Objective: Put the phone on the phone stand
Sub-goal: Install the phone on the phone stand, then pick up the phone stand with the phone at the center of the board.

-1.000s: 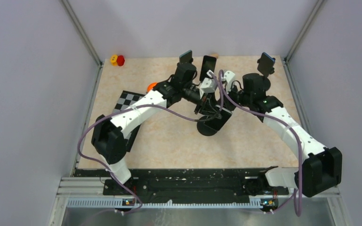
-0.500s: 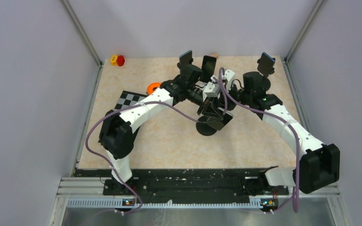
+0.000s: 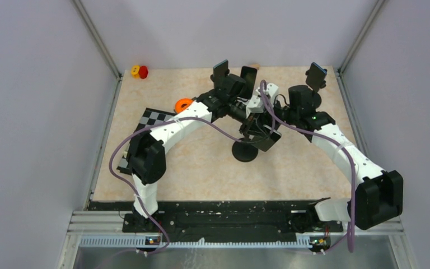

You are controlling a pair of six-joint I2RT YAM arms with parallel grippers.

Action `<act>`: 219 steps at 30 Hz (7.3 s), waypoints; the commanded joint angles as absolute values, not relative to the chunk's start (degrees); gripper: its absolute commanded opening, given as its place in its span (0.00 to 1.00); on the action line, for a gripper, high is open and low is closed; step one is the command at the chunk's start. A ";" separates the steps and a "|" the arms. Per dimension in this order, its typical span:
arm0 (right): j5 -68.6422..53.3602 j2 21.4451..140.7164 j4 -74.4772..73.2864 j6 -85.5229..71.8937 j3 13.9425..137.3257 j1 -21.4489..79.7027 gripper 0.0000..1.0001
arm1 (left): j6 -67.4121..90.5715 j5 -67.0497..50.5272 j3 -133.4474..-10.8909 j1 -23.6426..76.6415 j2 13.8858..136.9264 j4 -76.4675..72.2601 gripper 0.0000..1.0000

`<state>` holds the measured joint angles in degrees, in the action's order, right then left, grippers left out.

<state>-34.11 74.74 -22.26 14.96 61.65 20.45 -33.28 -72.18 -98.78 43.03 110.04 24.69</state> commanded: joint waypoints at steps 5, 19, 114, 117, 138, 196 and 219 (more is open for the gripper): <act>-36.95 75.06 -22.72 16.14 62.70 20.40 0.00 | -40.22 -74.21 -103.10 42.70 110.44 27.46 0.00; -37.35 74.44 -22.75 17.70 61.12 20.44 0.00 | -45.61 -74.88 -103.14 39.09 110.31 31.03 0.00; -23.56 66.91 -9.23 7.56 48.26 15.21 0.00 | 2.61 -20.71 -59.06 35.89 84.11 -17.18 0.00; -26.69 66.90 -8.41 7.80 48.35 15.23 0.00 | 1.57 -20.17 -58.89 36.62 83.95 -16.41 0.00; -47.71 76.27 -14.97 23.91 62.10 15.22 0.65 | -3.81 -22.38 -60.32 38.37 82.90 -12.99 0.00; -56.79 99.17 -49.76 50.49 96.28 23.78 0.58 | -19.03 -28.01 -59.26 32.19 66.42 10.63 0.99; -44.32 89.40 -43.14 33.11 94.23 18.83 0.00 | -17.60 -28.62 -58.44 31.45 64.86 7.29 0.99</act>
<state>-46.04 95.61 -47.40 37.32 92.92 22.44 -18.50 -27.59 -57.67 31.79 66.04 10.28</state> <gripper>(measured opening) 0.139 0.986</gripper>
